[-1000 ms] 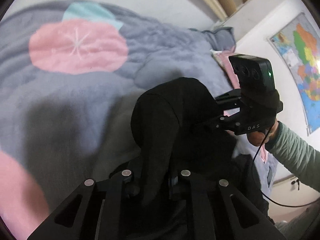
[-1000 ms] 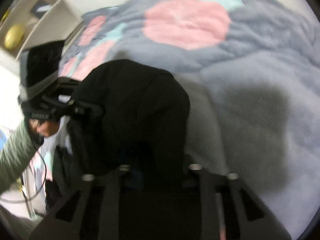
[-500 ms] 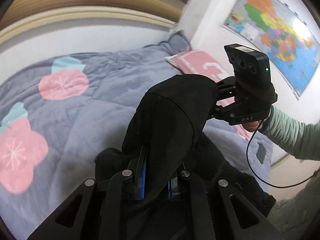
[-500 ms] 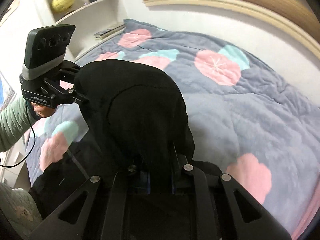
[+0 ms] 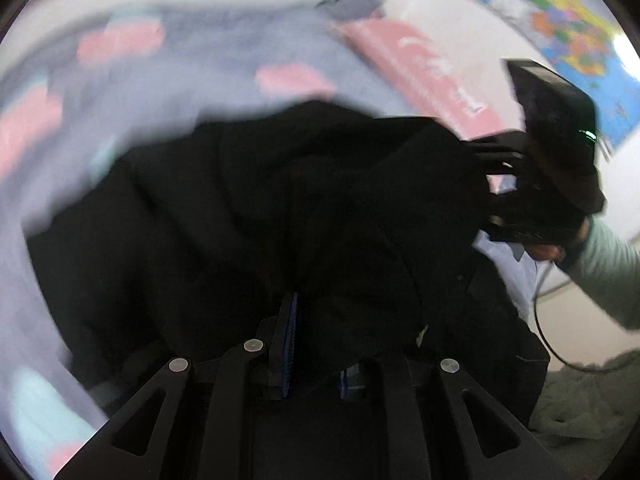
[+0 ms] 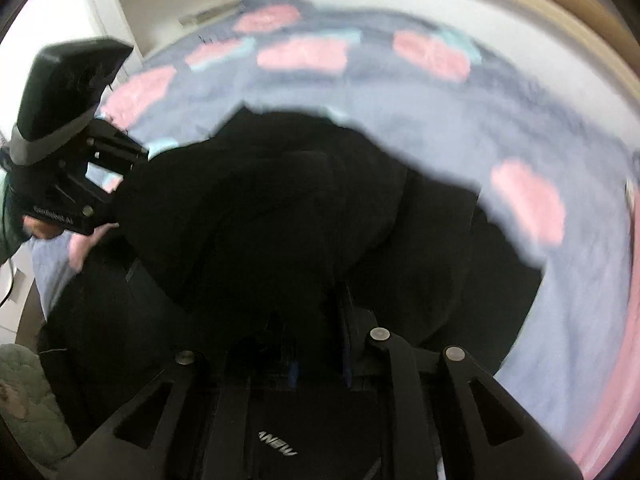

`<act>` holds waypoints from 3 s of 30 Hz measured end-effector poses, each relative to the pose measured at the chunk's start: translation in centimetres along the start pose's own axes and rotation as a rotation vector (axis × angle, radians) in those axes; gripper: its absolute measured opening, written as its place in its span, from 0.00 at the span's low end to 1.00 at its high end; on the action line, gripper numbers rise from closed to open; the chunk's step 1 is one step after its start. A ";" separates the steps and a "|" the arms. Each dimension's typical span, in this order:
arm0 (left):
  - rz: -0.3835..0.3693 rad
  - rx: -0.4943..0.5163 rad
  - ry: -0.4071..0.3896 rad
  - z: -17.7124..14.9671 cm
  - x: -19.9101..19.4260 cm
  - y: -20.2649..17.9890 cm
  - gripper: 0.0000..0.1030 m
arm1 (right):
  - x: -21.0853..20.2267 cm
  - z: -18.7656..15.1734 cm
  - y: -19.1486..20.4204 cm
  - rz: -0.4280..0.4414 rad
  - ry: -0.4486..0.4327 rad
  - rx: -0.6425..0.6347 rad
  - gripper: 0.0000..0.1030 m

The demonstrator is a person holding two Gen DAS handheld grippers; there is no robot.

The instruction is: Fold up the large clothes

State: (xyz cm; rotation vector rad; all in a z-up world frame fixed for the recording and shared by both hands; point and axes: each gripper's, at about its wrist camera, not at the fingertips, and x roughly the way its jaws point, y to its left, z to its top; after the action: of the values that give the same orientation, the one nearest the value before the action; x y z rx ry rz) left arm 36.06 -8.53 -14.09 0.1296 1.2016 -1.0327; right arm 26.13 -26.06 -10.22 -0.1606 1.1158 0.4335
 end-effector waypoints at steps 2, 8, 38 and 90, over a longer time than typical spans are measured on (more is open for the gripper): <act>-0.024 -0.069 0.008 -1.4 0.9 0.8 0.17 | 0.9 -1.2 0.3 0.004 0.038 0.018 0.22; -0.004 -0.025 -0.015 -3.0 -4.8 -1.8 0.24 | -3.5 -2.7 -0.3 0.028 0.055 0.045 0.42; -0.026 -0.333 -0.050 -2.0 -0.5 1.8 0.30 | 1.1 2.0 0.5 0.045 0.034 0.328 0.54; 0.284 -0.546 -0.366 -32.5 -12.2 1.8 0.59 | -10.5 -23.9 1.7 -0.307 -0.244 0.591 0.64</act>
State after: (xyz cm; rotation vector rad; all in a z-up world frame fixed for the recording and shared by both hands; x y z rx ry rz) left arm 14.66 18.57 -18.34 -0.2983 1.0507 -0.4312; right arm 1.63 -35.30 -11.15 0.2345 0.9172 -0.1562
